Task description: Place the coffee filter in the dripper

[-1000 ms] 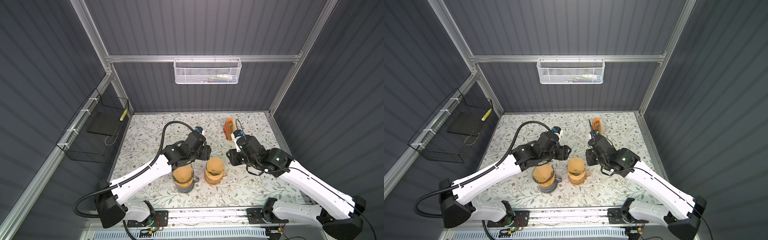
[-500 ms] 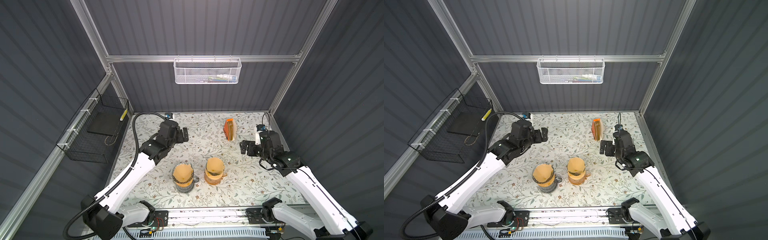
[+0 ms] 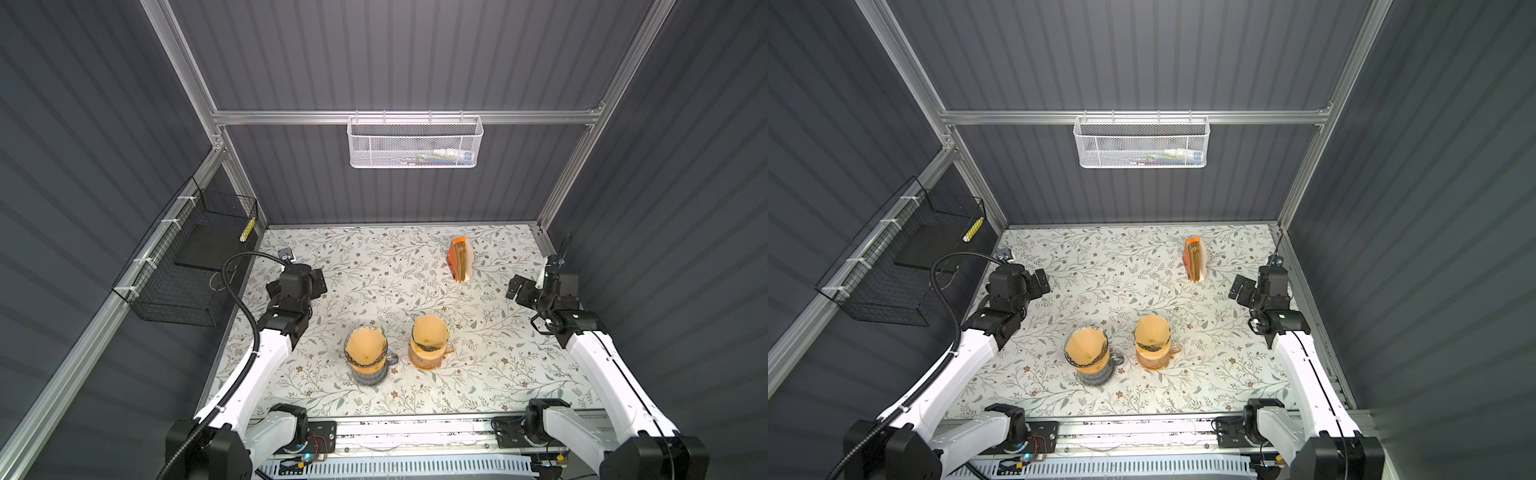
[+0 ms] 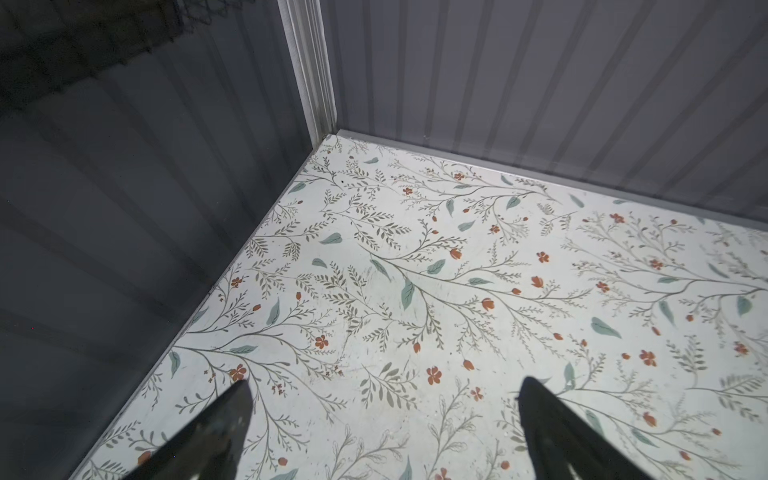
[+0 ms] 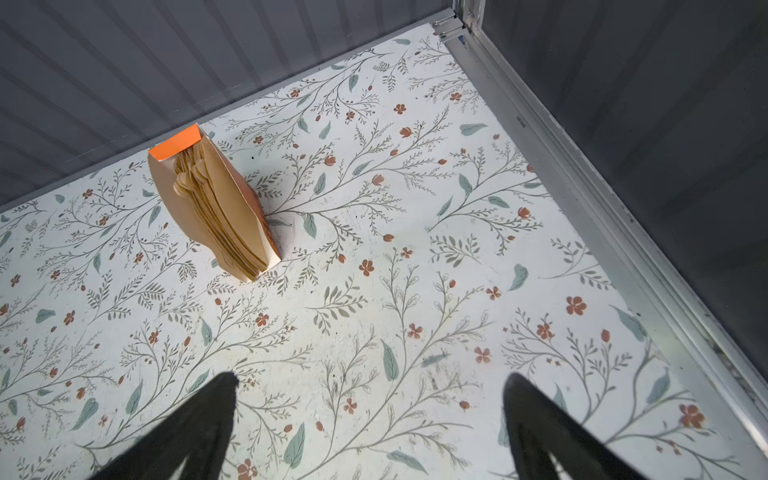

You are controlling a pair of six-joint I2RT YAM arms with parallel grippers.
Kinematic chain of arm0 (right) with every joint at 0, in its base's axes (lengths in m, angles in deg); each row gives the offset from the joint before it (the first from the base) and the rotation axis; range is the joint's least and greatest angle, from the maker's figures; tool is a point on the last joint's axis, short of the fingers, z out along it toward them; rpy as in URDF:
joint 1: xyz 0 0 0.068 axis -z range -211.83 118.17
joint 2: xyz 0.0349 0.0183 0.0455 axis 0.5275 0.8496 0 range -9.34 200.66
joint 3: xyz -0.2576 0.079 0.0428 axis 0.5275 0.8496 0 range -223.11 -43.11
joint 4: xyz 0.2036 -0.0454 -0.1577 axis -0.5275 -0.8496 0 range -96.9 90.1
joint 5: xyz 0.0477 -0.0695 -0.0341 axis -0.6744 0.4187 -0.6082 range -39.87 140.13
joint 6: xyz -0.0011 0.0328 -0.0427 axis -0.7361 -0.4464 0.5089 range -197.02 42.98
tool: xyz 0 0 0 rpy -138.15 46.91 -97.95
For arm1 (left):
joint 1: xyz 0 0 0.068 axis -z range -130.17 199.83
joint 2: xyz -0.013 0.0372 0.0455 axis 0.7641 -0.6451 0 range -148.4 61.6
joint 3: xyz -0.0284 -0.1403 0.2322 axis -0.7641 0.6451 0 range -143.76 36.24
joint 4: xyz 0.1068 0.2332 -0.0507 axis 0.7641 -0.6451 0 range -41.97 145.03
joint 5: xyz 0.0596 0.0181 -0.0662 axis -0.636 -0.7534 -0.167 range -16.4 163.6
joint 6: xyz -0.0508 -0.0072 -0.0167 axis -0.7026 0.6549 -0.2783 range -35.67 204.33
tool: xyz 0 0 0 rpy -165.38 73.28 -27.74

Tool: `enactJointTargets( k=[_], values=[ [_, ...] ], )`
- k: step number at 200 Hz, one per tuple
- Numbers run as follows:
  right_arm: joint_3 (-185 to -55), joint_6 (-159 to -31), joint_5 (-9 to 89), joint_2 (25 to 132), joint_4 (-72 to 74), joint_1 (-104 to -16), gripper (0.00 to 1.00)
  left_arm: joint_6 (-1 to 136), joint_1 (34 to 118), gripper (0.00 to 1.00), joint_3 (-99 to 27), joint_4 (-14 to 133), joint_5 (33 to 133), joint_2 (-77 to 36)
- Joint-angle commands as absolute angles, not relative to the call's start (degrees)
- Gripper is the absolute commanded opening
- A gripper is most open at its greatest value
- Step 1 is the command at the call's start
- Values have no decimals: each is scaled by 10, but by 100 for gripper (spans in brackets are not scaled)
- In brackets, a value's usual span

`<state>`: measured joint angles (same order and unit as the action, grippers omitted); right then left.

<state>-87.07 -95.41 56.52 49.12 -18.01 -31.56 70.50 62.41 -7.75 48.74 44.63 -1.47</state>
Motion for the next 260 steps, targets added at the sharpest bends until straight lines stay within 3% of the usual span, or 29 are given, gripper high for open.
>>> enactJointTargets(
  k=[1,88,186,198,223,260],
  values=[
    [-848,-947,584,503,-109,-312,99,732,611,100,-29,607,439,-31],
    [-753,-906,650,624,143,-308,99,794,583,100,76,888,461,-188],
    [-658,-807,618,726,479,-308,99,858,581,100,131,1167,498,-374],
    [-651,-810,596,711,464,-305,99,852,580,100,118,1110,514,-361],
    [-610,-799,547,751,590,-295,99,853,571,100,100,1082,536,-366],
    [-618,-803,535,741,556,-289,99,845,561,100,98,1083,549,-368]
  ],
)
